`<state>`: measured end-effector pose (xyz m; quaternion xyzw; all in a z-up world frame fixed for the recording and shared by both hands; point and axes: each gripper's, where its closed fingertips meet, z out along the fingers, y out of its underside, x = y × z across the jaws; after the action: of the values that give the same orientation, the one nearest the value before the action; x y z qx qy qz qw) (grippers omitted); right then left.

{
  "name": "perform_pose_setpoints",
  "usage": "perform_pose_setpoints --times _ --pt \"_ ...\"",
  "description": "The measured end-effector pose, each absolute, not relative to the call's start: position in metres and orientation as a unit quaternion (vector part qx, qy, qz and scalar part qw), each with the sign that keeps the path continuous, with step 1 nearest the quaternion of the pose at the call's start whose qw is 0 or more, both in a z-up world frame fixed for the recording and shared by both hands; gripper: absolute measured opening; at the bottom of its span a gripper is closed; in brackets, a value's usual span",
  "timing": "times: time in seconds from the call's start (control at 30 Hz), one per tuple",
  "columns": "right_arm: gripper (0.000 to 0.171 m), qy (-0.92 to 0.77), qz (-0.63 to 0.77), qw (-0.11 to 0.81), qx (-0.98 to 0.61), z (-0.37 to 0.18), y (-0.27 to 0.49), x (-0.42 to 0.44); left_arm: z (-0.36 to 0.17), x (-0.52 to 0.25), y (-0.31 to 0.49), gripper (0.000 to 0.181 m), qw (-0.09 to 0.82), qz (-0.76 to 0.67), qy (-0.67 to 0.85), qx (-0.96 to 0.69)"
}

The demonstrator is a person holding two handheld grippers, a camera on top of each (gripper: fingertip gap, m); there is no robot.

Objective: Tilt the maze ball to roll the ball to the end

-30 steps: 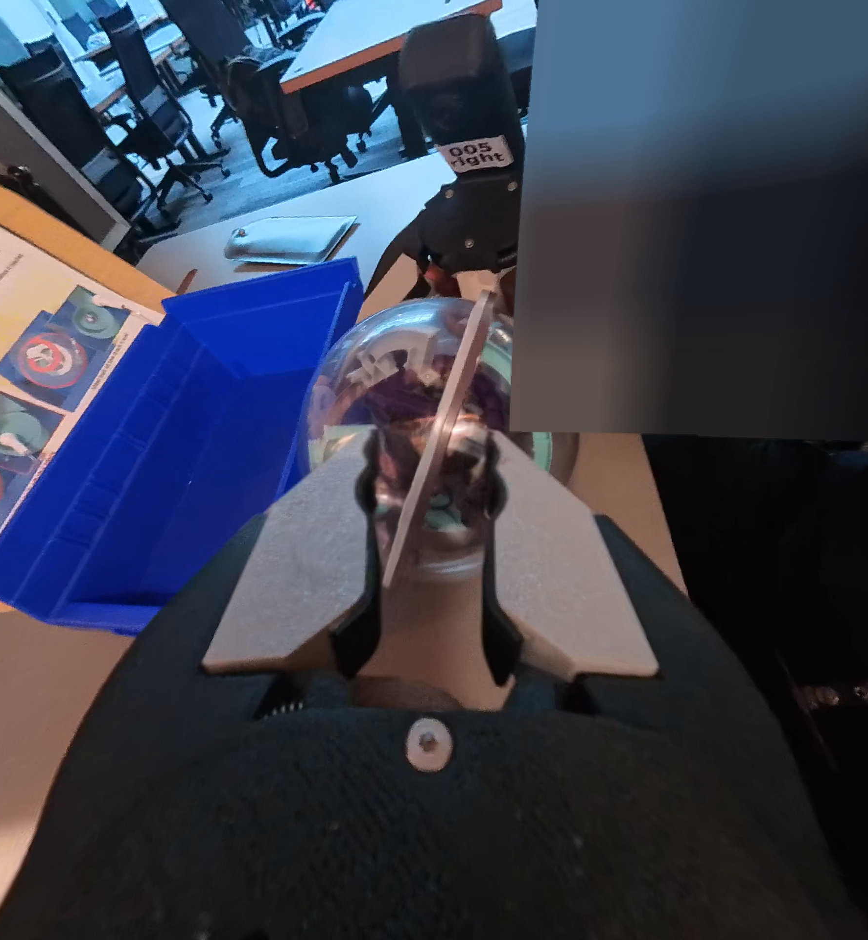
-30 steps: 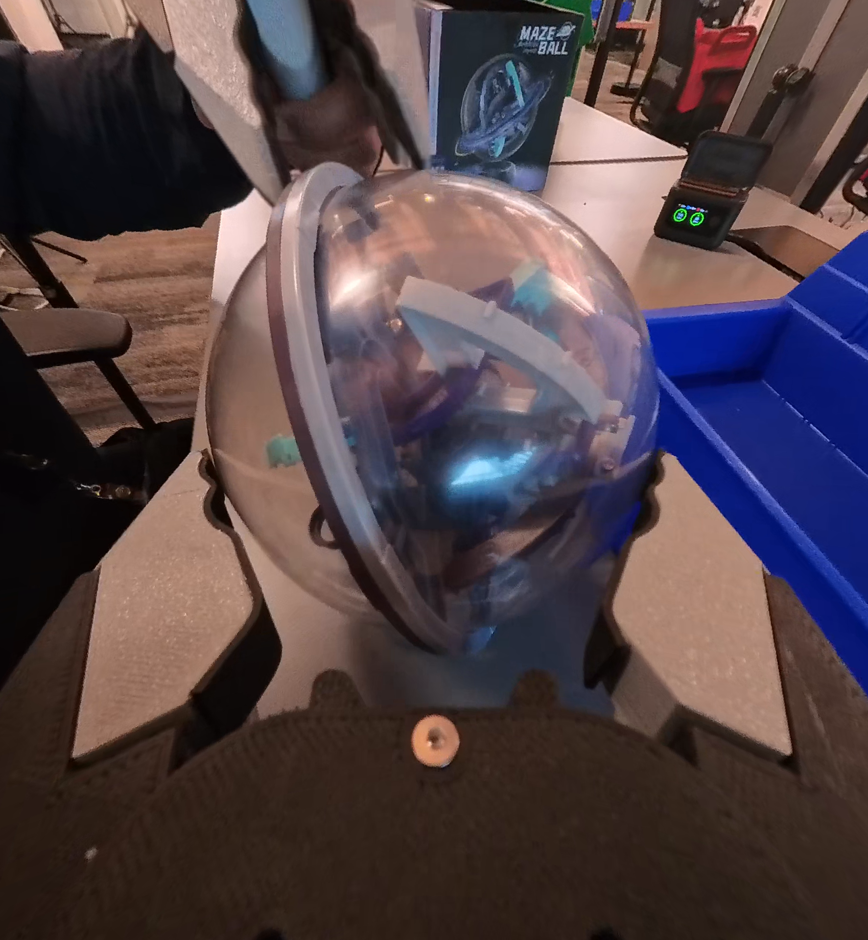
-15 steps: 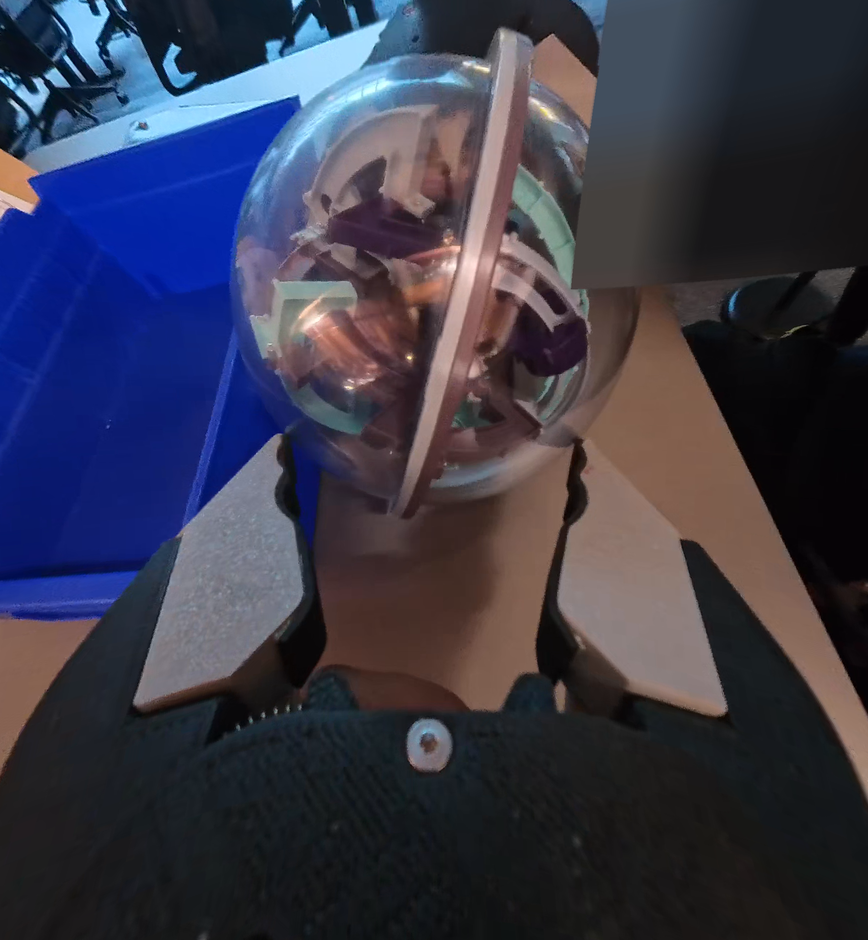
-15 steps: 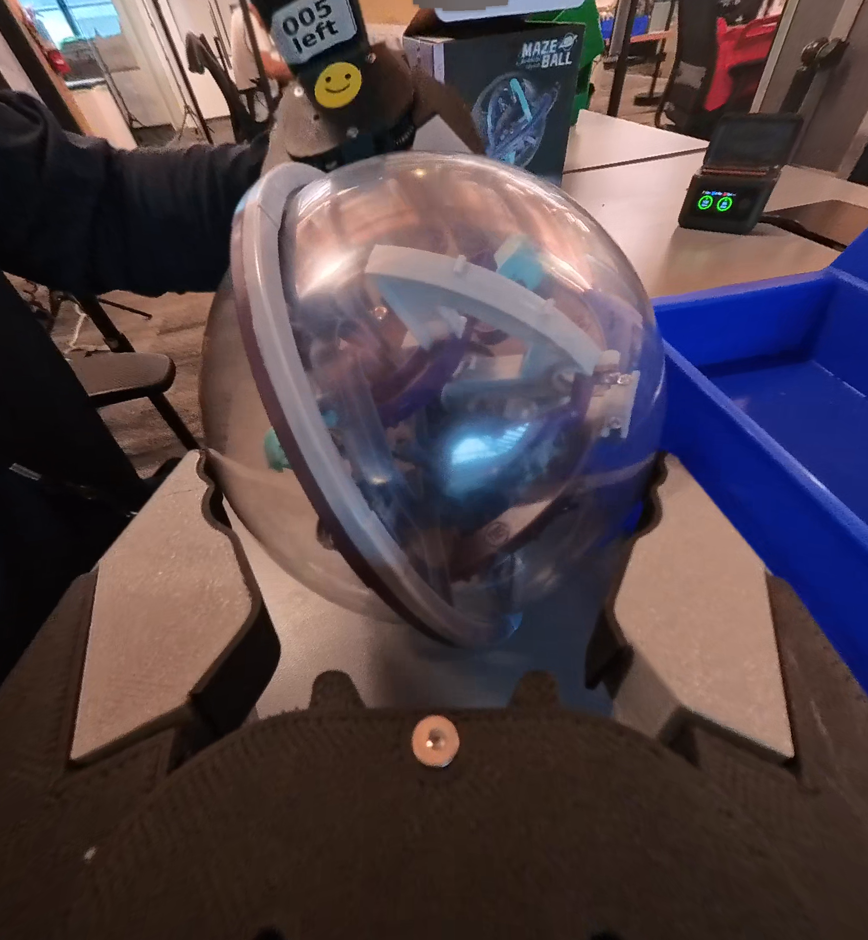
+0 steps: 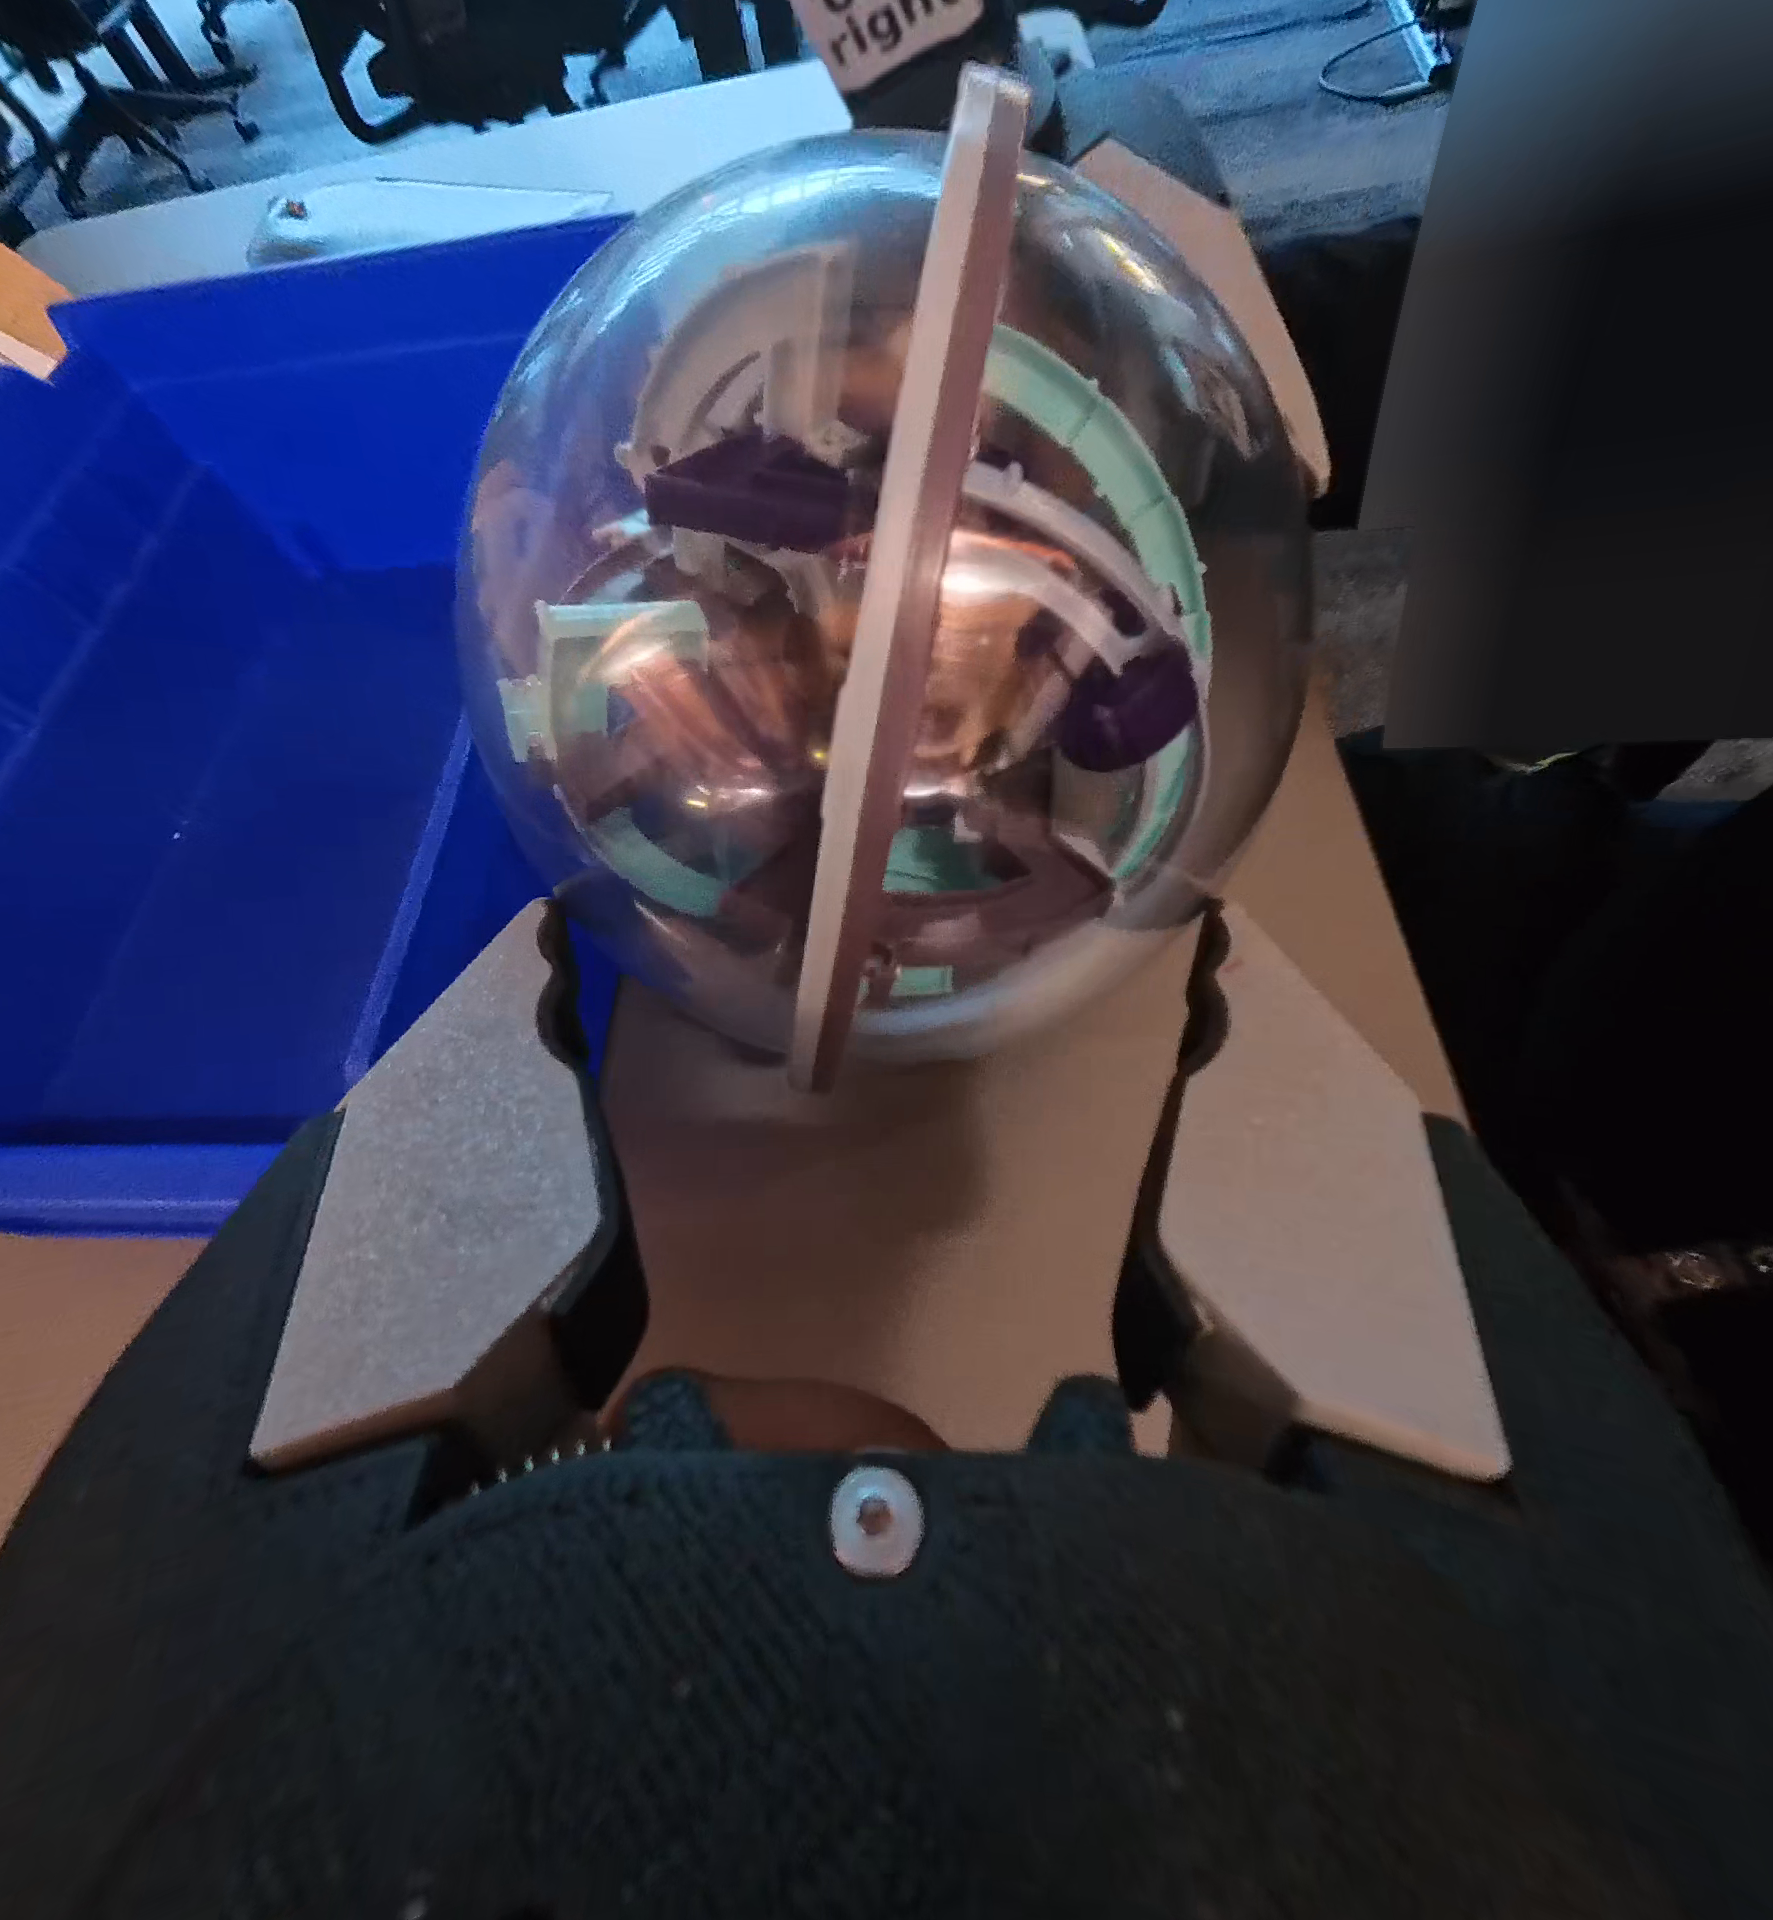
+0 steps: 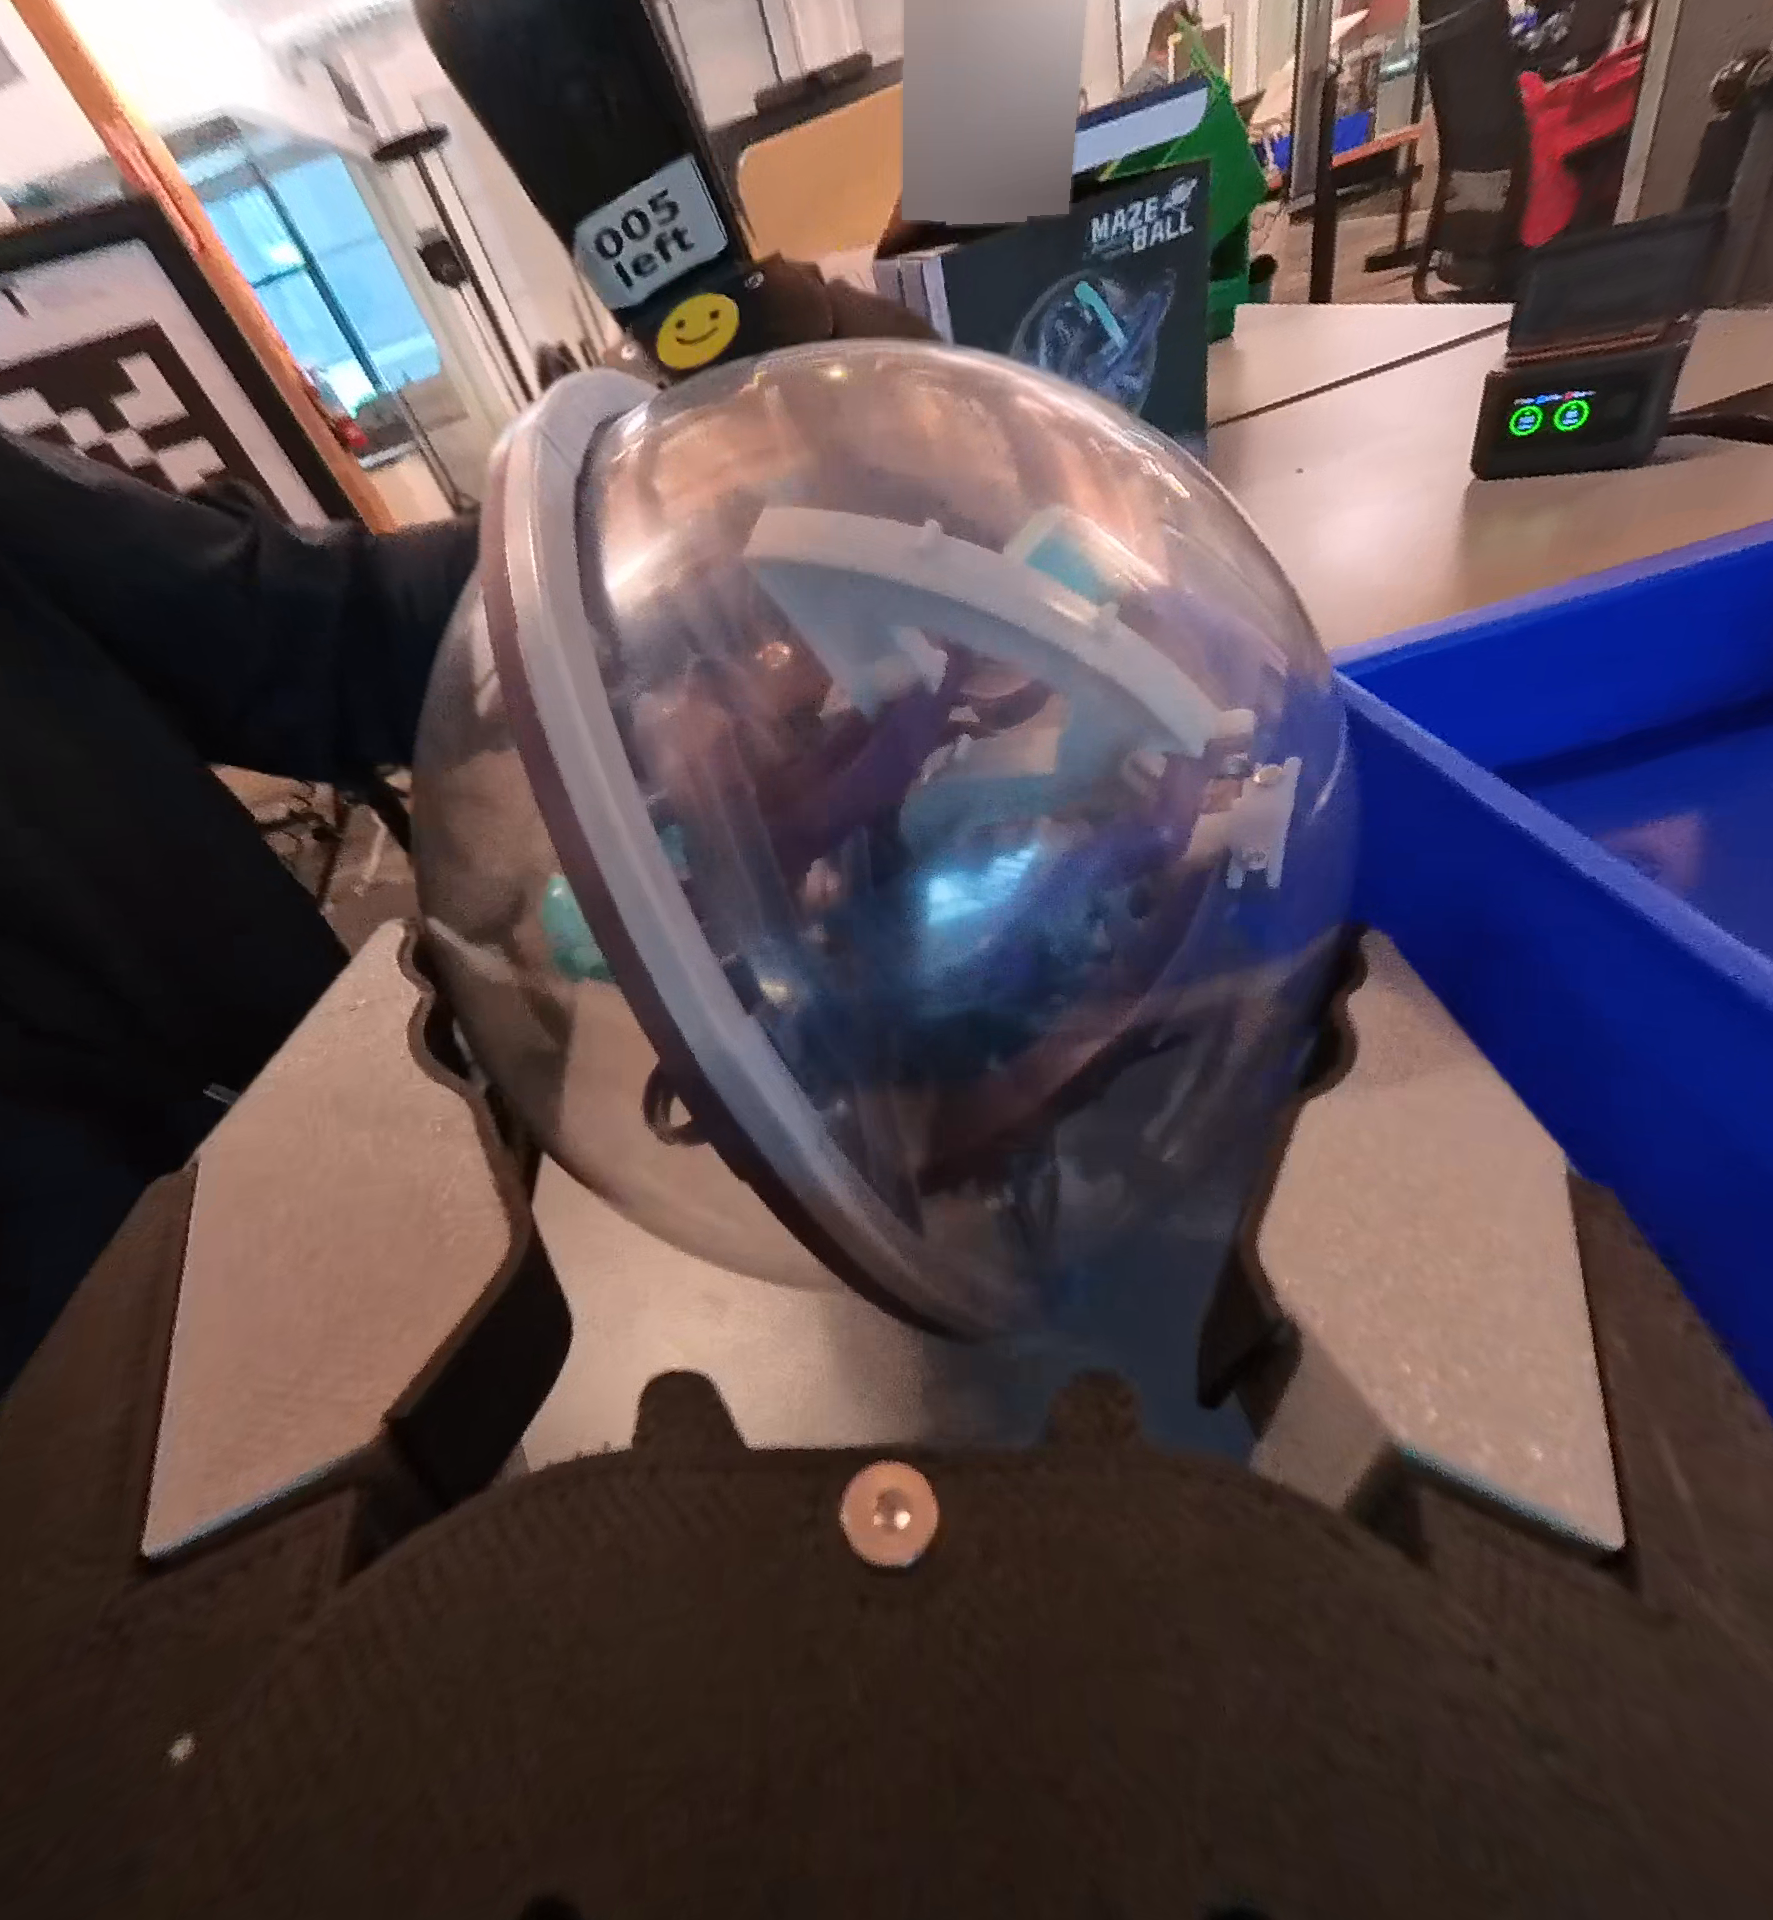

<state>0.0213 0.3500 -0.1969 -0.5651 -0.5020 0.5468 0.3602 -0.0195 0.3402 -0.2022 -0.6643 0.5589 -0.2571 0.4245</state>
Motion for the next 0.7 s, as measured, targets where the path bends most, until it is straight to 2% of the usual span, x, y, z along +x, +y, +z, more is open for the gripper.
perform_pose_setpoints --times 0.33,0.7 --pt "0.157 -0.445 0.622 0.336 -0.55 -0.172 0.345 0.022 -0.17 -0.018 0.333 0.114 0.431 -0.31 0.516 -0.672" --pt "0.157 -0.387 0.678 0.292 -0.552 -0.155 0.339 0.018 -0.155 -0.02 0.322 0.114 0.393 -0.335 0.463 -0.721"
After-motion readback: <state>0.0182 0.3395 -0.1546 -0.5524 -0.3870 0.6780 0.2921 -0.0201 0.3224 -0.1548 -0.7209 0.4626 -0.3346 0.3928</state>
